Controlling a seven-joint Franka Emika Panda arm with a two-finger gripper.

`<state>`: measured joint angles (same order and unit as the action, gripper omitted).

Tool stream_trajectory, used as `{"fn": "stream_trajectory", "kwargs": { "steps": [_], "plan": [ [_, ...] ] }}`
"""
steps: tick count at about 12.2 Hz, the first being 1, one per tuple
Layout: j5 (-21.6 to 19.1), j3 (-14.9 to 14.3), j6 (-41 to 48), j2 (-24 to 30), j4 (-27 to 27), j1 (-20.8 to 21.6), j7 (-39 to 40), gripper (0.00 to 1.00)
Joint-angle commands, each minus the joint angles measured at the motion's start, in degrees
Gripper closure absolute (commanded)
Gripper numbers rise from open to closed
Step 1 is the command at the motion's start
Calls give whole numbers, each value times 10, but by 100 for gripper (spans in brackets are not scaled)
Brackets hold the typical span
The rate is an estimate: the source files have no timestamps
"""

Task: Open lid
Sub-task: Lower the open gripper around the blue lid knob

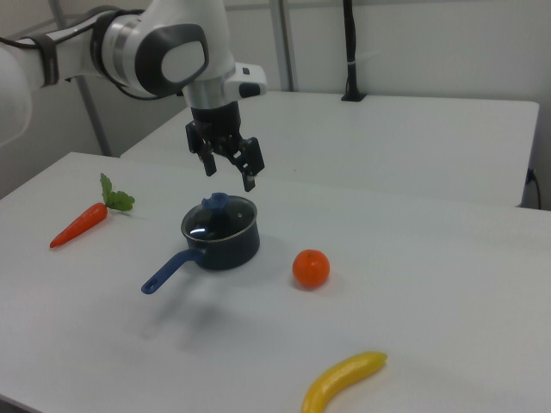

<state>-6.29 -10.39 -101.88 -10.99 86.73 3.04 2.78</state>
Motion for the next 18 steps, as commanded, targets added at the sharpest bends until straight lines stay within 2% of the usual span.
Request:
{"fn": "stream_trajectory", "kwargs": {
  "steps": [1, 3, 7, 12, 14, 17, 18],
  "plan": [
    [-23, -9, -24, -58, -45, 32, -1, 0],
    [-40, -9, -68, -82, -49, 51, -17, 0],
    [-39, -6, -112, -146, -84, 84, -54, 0],
    [-31, -2, -126, -178, -83, 106, -67, 0],
    [-30, -2, -132, -188, -84, 107, -67, 3],
    [-26, -2, -152, -194, -83, 109, -68, 16],
    [-25, -2, -151, -194, -82, 114, -68, 18]
  ]
}}
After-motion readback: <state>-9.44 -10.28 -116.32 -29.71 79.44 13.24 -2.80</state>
